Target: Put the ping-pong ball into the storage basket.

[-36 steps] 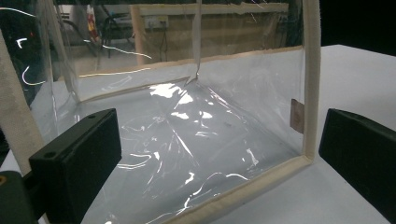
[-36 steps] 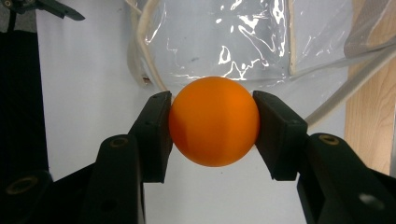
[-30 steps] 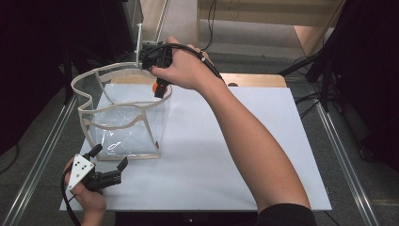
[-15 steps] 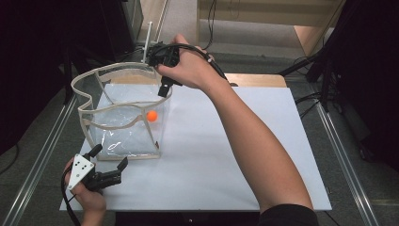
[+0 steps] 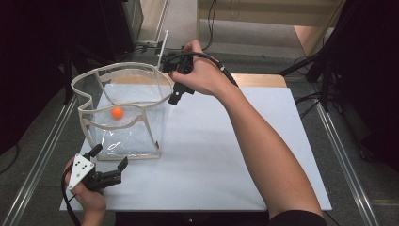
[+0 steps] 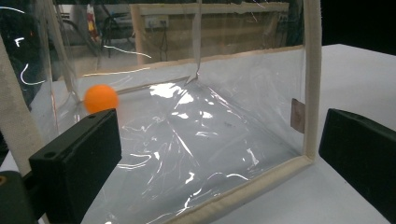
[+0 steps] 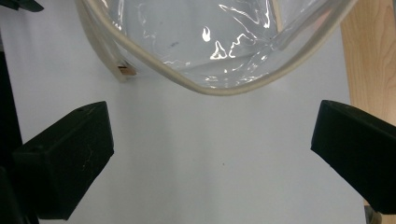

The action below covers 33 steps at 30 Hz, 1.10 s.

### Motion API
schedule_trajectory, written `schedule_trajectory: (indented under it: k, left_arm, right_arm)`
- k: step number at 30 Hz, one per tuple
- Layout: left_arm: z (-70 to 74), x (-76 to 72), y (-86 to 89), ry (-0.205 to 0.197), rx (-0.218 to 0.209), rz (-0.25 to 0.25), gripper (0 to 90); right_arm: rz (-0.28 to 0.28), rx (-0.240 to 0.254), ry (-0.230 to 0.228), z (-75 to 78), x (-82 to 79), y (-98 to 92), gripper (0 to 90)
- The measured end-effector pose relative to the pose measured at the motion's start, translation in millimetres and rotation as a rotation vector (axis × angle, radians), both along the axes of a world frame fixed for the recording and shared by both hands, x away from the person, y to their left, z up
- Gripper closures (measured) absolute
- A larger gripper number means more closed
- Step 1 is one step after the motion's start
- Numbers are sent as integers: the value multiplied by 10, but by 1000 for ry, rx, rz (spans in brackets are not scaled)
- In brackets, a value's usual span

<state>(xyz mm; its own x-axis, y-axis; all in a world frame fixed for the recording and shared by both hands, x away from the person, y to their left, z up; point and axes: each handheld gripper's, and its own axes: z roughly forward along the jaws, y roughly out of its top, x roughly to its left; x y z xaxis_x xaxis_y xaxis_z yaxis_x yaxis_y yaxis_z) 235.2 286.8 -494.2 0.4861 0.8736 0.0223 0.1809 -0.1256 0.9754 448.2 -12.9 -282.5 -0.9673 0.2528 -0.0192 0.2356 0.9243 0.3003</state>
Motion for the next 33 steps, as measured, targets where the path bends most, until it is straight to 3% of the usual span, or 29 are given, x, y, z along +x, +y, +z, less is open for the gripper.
schedule_trajectory:
  k: [9,12,16,18,20,21,22,23,24,25,27,28,29,33]
  left_arm:
    - [-2,4,-4,0,-3,1,0]
    - [-3,7,-6,1,-1,0,0]
    - [-4,18,-16,1,14,-3,0]
    - [-4,23,-22,4,24,-5,0]
    - [-6,18,-27,-7,5,6,0]
    - [-4,54,-55,10,42,-8,0]
    - [-14,70,-72,22,37,-2,0]
    - [-19,77,-95,31,57,19,0]
    - [-20,72,-109,32,70,19,0]
    - [-20,63,-105,24,69,15,0]
    - [-16,43,-77,16,49,16,0]
    - [-16,40,-60,17,41,18,0]
    - [-15,38,-52,16,29,19,0]
    - [-13,30,-57,14,40,15,0]
  right_arm:
    - [-13,6,-3,-84,-44,-104,0]
    - [-24,37,0,-131,-66,-165,0]
    - [-29,40,-22,-193,-111,-233,0]
    - [-30,49,-26,-322,-126,-297,0]
    - [-41,50,-23,-371,-110,-333,0]
    - [-58,61,-8,-405,-78,-378,0]
    - [-101,198,33,-427,-73,-461,0]
    - [-101,198,33,-427,-73,-461,0]
    - [-130,223,-45,-415,-170,-427,0]
    - [-116,196,-60,-418,-201,-407,0]
    - [-110,180,-76,-421,-238,-397,0]
    - [-116,210,-83,-400,-284,-433,0]
    - [-116,210,-83,-400,-284,-433,0]
    - [-108,204,-90,-396,-338,-512,0]
